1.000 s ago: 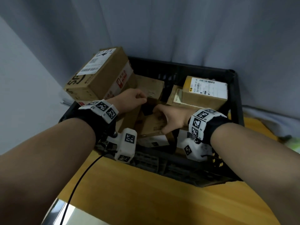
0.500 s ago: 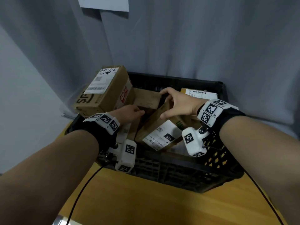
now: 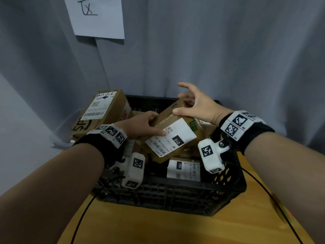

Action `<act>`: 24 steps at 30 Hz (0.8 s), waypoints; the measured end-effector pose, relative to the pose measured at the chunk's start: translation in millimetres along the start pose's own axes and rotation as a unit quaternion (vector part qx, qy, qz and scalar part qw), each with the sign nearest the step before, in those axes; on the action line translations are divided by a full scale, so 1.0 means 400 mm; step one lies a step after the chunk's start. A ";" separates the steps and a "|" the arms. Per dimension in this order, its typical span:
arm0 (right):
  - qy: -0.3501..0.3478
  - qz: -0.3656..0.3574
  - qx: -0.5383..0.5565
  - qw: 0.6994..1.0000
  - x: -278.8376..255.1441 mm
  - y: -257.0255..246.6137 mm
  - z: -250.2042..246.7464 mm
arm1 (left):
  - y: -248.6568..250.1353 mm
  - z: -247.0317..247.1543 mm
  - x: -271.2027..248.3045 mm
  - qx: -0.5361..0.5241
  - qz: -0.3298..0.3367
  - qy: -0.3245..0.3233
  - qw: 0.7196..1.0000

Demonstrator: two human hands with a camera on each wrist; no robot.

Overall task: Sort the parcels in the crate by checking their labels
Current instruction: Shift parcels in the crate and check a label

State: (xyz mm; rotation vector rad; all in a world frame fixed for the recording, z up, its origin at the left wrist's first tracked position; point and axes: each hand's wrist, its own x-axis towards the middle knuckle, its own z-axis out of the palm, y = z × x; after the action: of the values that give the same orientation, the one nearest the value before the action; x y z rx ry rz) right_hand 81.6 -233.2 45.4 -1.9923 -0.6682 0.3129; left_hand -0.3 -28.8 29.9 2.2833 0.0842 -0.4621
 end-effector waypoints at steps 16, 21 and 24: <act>0.123 0.129 0.143 0.974 -0.056 0.040 0.017 | -0.001 0.016 -0.004 -0.271 0.023 0.057 0.961; 0.151 0.126 0.174 0.965 -0.076 0.036 -0.012 | -0.005 0.009 -0.023 -0.275 0.040 0.031 0.960; 0.109 0.119 0.121 0.979 -0.089 0.011 -0.038 | 0.016 -0.008 -0.033 -0.213 0.049 0.023 0.975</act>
State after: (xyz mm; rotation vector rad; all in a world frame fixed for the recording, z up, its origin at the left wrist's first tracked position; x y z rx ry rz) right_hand 61.2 -266.4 46.9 -1.8396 -0.2383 0.2971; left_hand -10.2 -30.0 41.0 1.8659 0.0838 -0.3048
